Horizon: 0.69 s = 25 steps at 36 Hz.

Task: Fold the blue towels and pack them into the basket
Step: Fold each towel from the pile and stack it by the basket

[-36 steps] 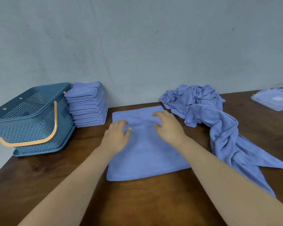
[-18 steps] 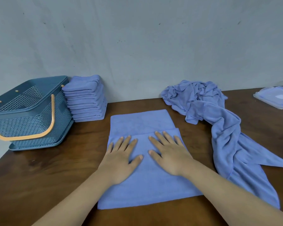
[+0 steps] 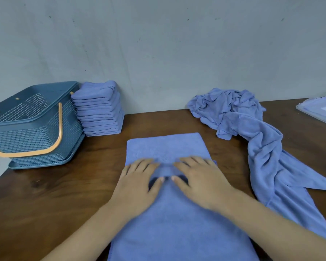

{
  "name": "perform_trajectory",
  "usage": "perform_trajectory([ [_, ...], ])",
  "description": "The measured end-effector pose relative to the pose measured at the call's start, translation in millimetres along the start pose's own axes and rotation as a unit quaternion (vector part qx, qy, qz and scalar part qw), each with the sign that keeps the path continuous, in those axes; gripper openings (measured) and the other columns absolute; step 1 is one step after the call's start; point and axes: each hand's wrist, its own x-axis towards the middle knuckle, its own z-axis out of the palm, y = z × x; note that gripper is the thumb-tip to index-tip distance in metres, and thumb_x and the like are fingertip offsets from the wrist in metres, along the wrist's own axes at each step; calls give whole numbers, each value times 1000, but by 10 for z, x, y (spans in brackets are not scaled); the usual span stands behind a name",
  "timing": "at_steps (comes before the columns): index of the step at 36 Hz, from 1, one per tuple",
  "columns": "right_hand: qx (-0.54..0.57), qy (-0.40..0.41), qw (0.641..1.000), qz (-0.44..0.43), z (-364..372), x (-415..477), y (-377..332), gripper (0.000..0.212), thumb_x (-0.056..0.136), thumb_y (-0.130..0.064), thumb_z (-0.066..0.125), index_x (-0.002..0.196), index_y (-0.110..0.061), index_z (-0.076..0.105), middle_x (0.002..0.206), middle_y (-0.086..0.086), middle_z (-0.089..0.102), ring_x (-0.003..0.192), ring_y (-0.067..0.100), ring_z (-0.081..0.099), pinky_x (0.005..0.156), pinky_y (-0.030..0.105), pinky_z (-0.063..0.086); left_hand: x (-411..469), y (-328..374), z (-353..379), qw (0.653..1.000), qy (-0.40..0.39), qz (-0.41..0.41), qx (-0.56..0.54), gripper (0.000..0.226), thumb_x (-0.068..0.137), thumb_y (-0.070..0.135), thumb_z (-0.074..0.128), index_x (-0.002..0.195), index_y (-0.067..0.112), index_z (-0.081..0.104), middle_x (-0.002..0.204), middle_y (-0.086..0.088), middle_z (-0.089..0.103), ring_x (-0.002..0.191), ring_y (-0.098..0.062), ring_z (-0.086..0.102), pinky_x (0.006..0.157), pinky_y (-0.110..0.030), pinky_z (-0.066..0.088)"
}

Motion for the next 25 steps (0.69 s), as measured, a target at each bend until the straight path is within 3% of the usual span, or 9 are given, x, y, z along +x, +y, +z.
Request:
perform_trajectory([
  [3,32,-44,995,-84,-29,447,182,56,110,-59,29,163,-43,32,173,-16,23,160,12,16,128,42,19,424,-120,27,997,-69,15,-39,55,111,55,35,163,38,36,172,18,28,162,-8,13,131,-40,12],
  [6,55,-124,987,-90,42,756,436,58,110,-62,30,165,-48,21,175,-22,5,162,7,0,132,41,5,738,-342,89,992,-120,-2,-32,58,111,59,31,167,43,25,176,19,14,163,-7,4,133,-45,6],
  [11,68,-96,993,1,146,901,922,62,105,-71,28,164,-54,15,175,-22,-2,161,2,-8,131,38,-3,958,-841,79,991,-116,-72,-9,68,105,73,28,167,50,15,177,20,3,163,-6,-4,133,-46,0],
  [15,91,-52,993,63,229,881,1121,63,104,-71,28,164,-52,20,175,-21,3,161,1,-6,131,40,0,969,-1060,73,989,-113,-97,-11,72,101,79,23,167,52,10,177,20,-1,163,-5,-6,132,-44,-2],
  [22,123,-29,988,90,230,927,1216,68,102,-74,29,165,-53,13,173,-26,-1,161,2,-4,131,46,0,1007,-1105,109,988,-112,-109,-7,80,99,82,19,169,47,5,176,20,-6,162,-4,-11,133,-46,-4],
  [25,89,-61,990,88,244,929,1269,72,100,-77,21,166,-50,10,172,-30,-4,160,1,-7,131,46,-4,1007,-1117,118,988,-101,-114,-6,83,98,82,19,170,42,6,176,21,-5,162,-3,-12,133,-47,-4],
])
